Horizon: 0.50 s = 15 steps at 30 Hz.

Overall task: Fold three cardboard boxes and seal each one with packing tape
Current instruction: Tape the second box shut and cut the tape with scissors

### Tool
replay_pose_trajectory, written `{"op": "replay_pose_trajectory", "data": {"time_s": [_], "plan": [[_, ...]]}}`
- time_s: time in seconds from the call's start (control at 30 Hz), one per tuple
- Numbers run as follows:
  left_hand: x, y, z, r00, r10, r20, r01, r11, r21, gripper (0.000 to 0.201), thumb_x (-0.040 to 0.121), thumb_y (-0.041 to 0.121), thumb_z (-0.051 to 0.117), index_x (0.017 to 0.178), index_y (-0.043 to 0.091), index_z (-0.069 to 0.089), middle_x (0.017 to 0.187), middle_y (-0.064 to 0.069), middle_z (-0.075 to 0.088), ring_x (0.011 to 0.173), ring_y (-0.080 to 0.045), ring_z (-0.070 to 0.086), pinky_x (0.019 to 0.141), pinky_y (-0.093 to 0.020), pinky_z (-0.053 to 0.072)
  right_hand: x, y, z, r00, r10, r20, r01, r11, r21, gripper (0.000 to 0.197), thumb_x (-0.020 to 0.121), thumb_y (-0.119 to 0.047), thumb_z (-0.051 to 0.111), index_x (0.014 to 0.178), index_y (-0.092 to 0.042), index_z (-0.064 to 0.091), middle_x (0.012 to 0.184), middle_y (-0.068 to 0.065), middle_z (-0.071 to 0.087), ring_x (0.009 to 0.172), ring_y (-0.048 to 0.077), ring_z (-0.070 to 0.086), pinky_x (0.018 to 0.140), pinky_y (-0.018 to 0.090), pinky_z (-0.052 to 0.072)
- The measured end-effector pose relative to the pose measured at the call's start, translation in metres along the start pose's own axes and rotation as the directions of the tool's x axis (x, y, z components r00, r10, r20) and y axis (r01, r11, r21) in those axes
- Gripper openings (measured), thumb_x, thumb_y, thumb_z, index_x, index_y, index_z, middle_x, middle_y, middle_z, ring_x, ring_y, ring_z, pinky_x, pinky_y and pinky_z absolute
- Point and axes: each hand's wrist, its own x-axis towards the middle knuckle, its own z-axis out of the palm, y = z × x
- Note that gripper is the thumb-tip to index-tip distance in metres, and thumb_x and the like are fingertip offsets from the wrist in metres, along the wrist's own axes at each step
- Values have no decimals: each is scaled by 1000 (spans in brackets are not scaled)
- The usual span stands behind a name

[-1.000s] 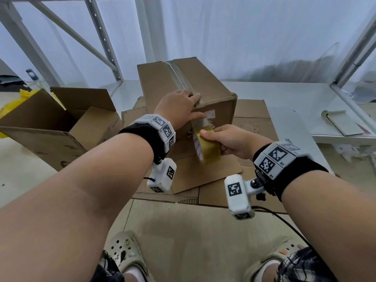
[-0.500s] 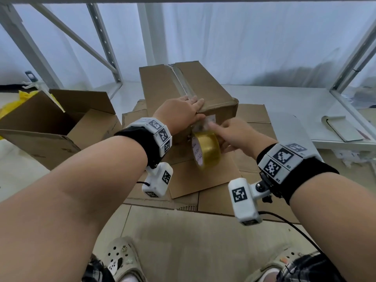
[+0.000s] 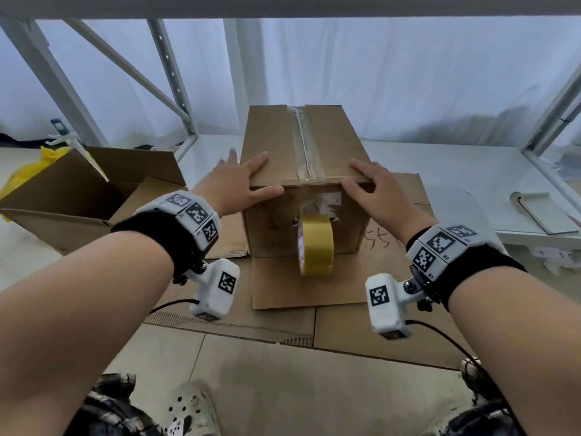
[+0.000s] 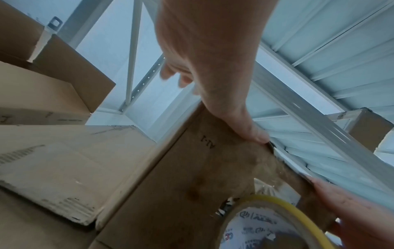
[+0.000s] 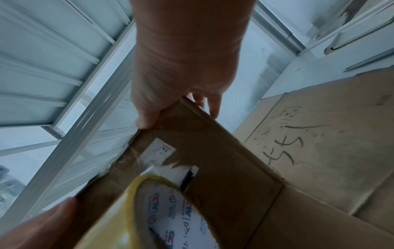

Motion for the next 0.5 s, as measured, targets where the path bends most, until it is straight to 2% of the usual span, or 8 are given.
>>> {"op": "replay_pose_trajectory", "data": {"time_s": [0.07, 0.1, 0.2, 0.33, 0.43, 0.5], "plan": [[-2, -3, 6, 1000, 10, 25, -6, 985, -171, 90, 76, 78, 35, 152, 36, 10, 151, -14, 32, 133, -34, 37, 111, -41, 30, 0, 0, 1, 1000, -16, -9, 16, 1000, 12, 55, 93, -46, 56, 142, -23, 45, 146, 13, 39, 137, 28, 34, 112, 47, 33], [-2, -1, 9, 1000, 12, 5, -10, 977, -214, 86, 81, 73, 39, 153, 33, 11, 150, -12, 35, 132, -32, 40, 110, -39, 31, 0, -1, 1, 1000, -21, -14, 21, 1000, 18, 55, 93, -44, 57, 142, -22, 45, 145, 13, 41, 135, 27, 36, 112, 45, 33], [-1, 5, 16, 997, -47, -64, 28, 965, -262, 91, 79, 74, 43, 153, 28, 13, 148, -12, 39, 130, -31, 42, 108, -41, 34, 1, -4, 1, 1000, -7, -14, 7, 999, 46, 57, 92, -40, 59, 142, -18, 44, 141, 9, 43, 129, 23, 41, 111, 37, 35], [2, 7, 24, 990, -80, -114, 46, 960, -277, 94, 80, 74, 45, 153, 22, 16, 148, -13, 39, 131, -31, 40, 108, -42, 34, 2, -11, 9, 999, 25, -47, -22, 999, 46, 67, 86, -53, 61, 143, -21, 45, 143, 12, 37, 132, 28, 38, 113, 43, 33], [2, 10, 22, 989, -70, -134, 29, 957, -287, 92, 81, 72, 47, 152, 21, 18, 147, -12, 40, 131, -30, 41, 108, -39, 33, 0, -23, 14, 996, 86, -36, -90, 990, -110, 76, 82, -70, 51, 144, -28, 39, 143, 14, 31, 131, 33, 36, 111, 44, 32], [1, 10, 20, 988, -64, -138, 21, 956, -293, 91, 81, 71, 49, 152, 22, 19, 146, -11, 41, 130, -29, 42, 106, -37, 34, 4, -33, 16, 994, 97, -58, -112, 920, -375, 86, 76, -84, 38, 143, -29, 34, 146, 17, 28, 137, 38, 26, 113, 54, 22]]}}
